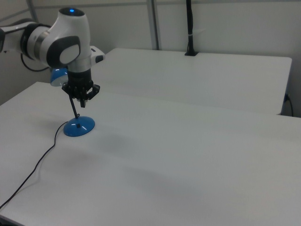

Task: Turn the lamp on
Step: 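Move the gripper toward the blue lamp's round base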

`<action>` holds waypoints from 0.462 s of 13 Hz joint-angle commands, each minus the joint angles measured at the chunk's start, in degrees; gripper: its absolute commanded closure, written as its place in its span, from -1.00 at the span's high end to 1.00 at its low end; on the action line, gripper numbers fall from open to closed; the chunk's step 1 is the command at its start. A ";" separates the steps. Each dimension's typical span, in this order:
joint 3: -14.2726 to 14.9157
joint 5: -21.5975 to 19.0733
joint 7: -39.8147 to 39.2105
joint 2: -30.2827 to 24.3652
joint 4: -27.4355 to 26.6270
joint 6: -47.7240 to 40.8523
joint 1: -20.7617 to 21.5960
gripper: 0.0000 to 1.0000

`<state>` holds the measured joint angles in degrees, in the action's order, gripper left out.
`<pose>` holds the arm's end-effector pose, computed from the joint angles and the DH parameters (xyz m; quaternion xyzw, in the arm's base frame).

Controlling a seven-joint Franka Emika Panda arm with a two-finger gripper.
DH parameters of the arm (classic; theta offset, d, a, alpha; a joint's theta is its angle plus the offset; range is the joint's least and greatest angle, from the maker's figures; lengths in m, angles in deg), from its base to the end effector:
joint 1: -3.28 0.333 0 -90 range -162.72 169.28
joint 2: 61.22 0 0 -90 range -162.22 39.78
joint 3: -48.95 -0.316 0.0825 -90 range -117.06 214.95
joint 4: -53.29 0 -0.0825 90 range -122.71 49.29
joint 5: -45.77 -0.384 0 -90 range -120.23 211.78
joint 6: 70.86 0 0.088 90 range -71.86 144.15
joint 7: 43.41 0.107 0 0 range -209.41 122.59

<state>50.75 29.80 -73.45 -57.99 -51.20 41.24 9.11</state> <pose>0.5850 0.0598 0.5080 -0.9601 -0.2448 -0.0661 0.1179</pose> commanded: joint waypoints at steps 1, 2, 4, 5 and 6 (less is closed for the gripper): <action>0.13 -1.51 -1.78 1.59 -5.53 13.12 5.14 -1.00; 0.13 -2.39 -1.17 2.56 -7.37 18.20 6.81 -1.00; 0.04 -7.38 -1.77 4.41 -10.89 30.06 8.93 -1.00; -0.13 -8.27 -3.17 4.76 -13.34 35.07 9.46 -1.00; -0.48 -9.24 -5.54 4.59 -15.36 37.21 9.55 -1.00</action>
<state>50.31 23.68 -74.20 -52.46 -61.27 71.56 17.85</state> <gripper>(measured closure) 0.991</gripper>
